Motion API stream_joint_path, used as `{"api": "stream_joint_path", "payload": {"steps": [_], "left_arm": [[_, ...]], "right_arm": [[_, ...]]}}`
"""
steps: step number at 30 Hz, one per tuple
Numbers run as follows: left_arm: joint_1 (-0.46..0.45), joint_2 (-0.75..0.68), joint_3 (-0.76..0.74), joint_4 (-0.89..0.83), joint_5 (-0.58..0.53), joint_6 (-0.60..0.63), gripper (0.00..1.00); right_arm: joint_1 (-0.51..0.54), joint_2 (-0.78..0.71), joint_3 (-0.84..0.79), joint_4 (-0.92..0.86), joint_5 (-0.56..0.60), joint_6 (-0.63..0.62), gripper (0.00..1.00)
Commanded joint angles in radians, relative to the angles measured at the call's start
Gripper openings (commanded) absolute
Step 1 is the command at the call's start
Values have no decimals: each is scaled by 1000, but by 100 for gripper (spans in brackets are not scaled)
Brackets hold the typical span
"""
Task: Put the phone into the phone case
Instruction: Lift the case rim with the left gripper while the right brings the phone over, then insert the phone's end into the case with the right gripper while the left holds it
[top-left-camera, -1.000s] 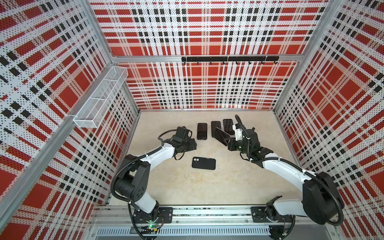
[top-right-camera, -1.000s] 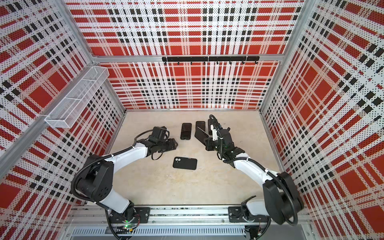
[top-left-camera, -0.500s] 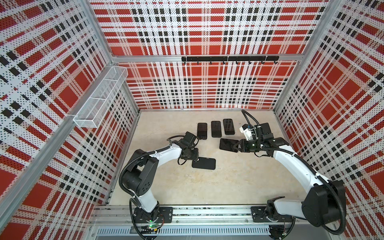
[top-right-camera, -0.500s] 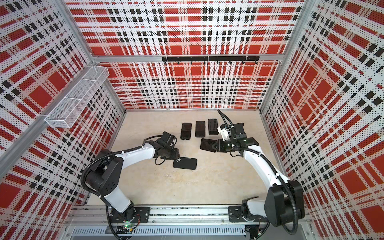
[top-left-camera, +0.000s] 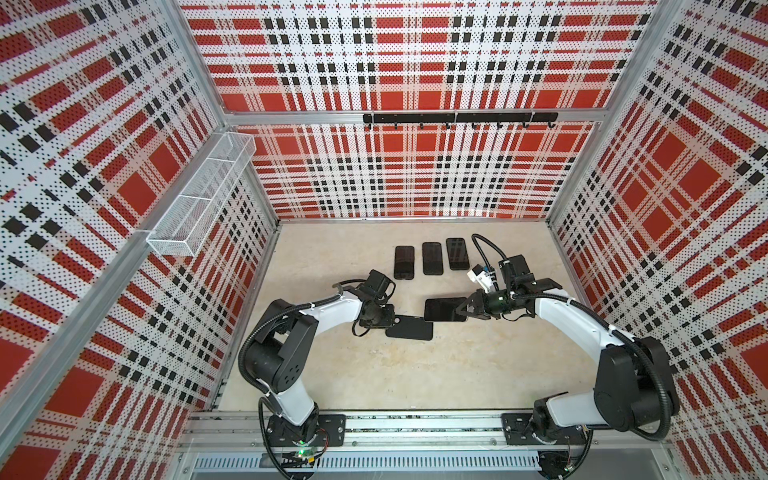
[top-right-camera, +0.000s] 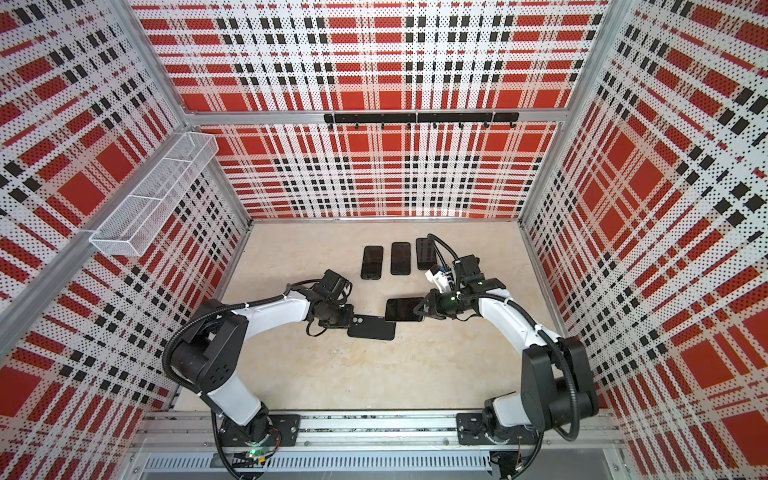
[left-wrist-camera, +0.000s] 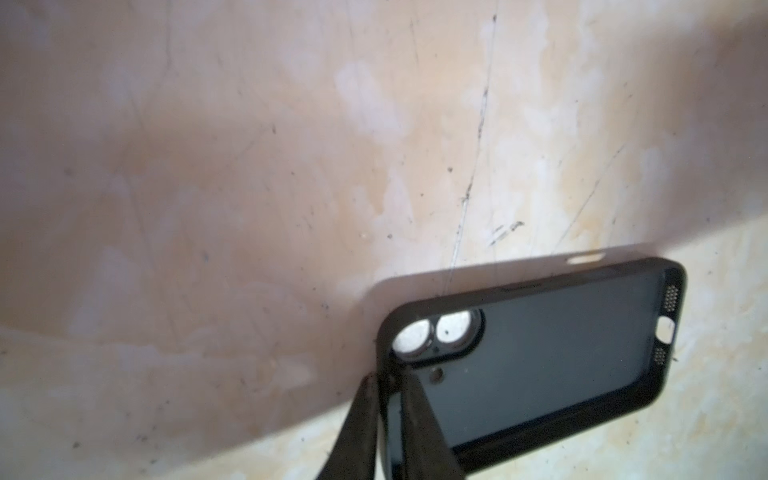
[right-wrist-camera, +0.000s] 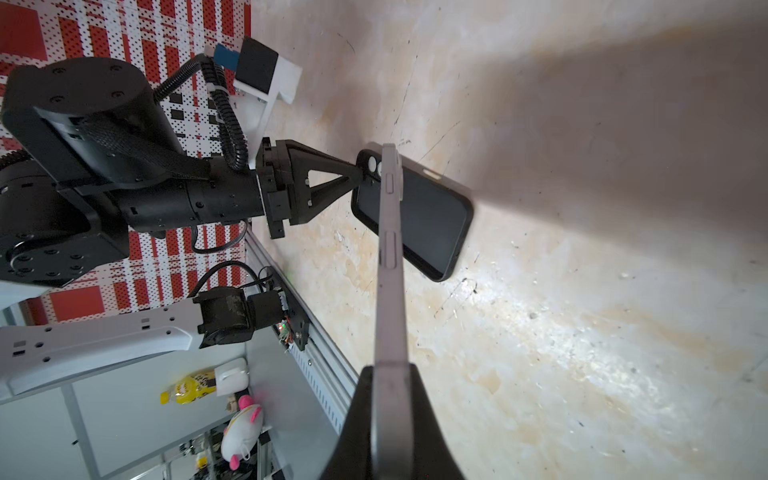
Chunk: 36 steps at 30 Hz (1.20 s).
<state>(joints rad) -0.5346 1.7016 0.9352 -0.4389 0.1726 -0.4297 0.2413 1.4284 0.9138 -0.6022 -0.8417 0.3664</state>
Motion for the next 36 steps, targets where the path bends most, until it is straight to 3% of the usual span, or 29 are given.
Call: {"api": "stream_joint_path", "payload": {"steps": [1,13,27,36], "left_arm": [[-15,-3,-23,3,36,-37,12],[-40,-30,-54,59,65,-156,12],[-31,-52,-101,137,116,-215,18],[-30,-63,-131,201,158,-248,43]], "right_arm": [[11,25,-7,70,-107,13,7],[47,173,-18,127,-158,9,6],[56,239,-57,169,-134,24,6],[68,313,-61,191,-103,27,6]]}}
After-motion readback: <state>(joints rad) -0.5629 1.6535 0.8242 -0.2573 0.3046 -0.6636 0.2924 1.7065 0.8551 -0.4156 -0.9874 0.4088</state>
